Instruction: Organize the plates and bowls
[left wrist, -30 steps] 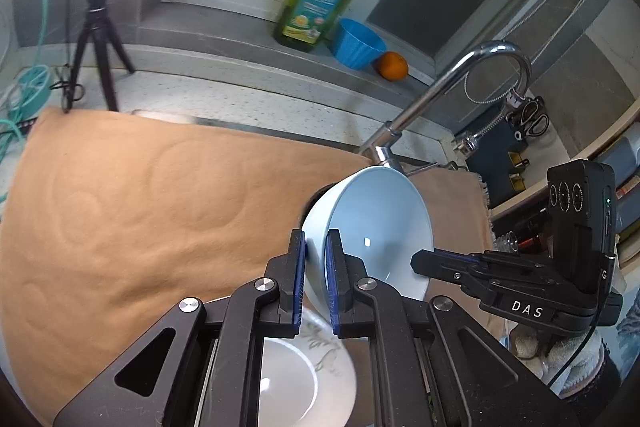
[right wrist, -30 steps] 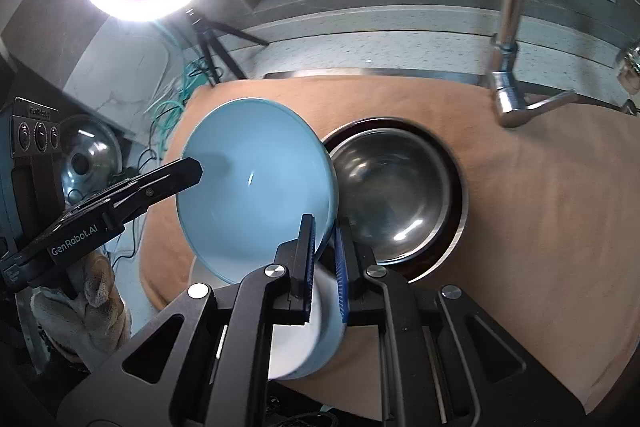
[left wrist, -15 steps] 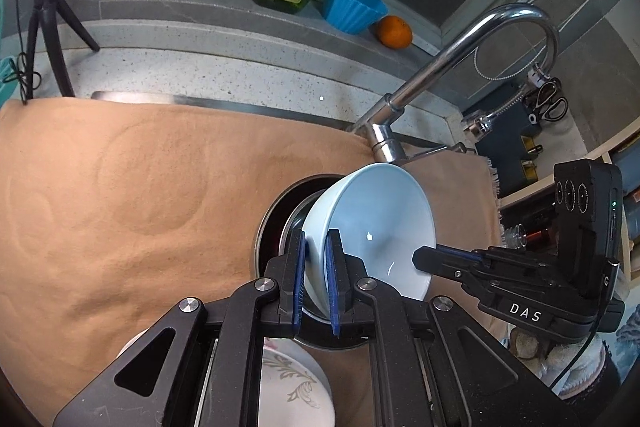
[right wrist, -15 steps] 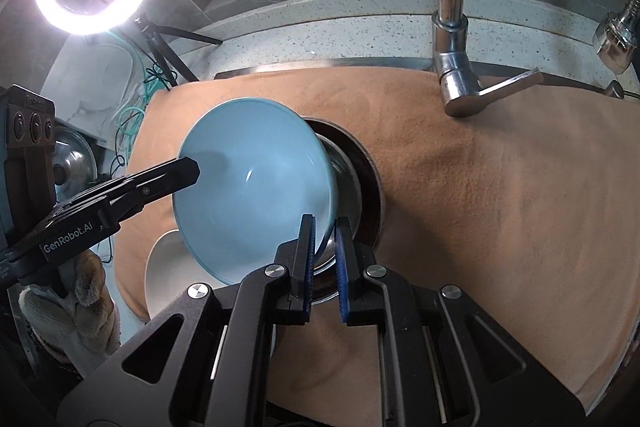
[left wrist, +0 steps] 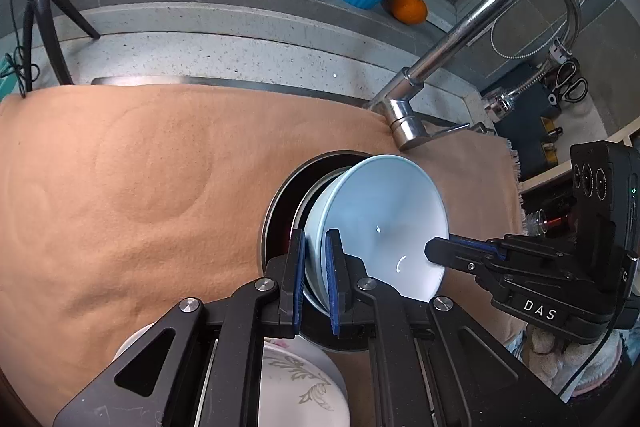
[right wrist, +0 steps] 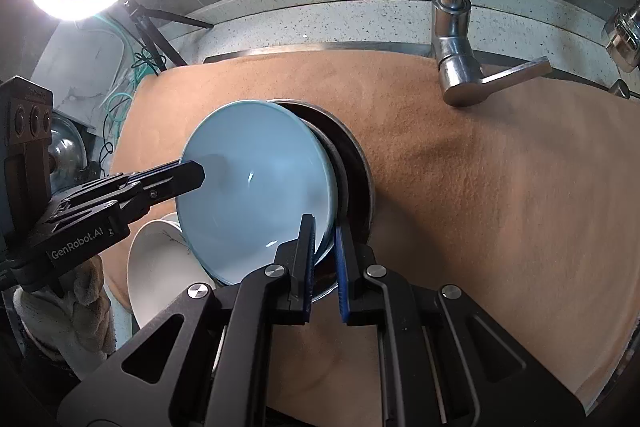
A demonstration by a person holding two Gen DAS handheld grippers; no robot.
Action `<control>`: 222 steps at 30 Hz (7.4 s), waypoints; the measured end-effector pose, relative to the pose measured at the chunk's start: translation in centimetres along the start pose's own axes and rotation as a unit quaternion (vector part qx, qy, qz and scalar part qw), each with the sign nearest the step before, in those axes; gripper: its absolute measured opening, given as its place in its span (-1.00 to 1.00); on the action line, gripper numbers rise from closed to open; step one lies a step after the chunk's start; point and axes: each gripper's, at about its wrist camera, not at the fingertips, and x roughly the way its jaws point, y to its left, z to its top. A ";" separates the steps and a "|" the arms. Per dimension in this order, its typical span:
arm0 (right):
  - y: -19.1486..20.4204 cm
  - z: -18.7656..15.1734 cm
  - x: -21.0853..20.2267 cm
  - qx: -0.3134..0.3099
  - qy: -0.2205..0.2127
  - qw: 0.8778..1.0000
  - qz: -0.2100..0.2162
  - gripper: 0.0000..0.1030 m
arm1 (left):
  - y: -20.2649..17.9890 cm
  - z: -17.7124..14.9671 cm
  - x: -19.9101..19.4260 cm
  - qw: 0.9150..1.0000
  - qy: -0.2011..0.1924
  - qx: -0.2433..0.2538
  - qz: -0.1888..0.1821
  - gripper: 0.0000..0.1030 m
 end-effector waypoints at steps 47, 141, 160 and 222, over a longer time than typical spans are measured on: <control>-5.7 -2.8 -0.7 0.117 -0.065 0.986 0.098 -0.55 | 3.7 -0.5 -0.3 0.998 0.002 -0.055 -0.003 -0.82; 8.9 -10.4 1.4 0.097 -0.018 0.991 0.088 -0.76 | 10.0 -9.8 -8.7 1.000 0.020 -0.020 -0.005 -0.82; 10.0 -10.5 0.8 0.080 -0.036 0.994 0.071 -0.75 | 10.7 -10.4 -8.7 1.000 0.025 -0.013 -0.014 -0.82; 14.8 -19.0 -9.2 -0.041 -0.251 0.961 -0.107 0.88 | 3.6 -18.6 -16.0 0.980 -0.142 0.002 0.143 0.18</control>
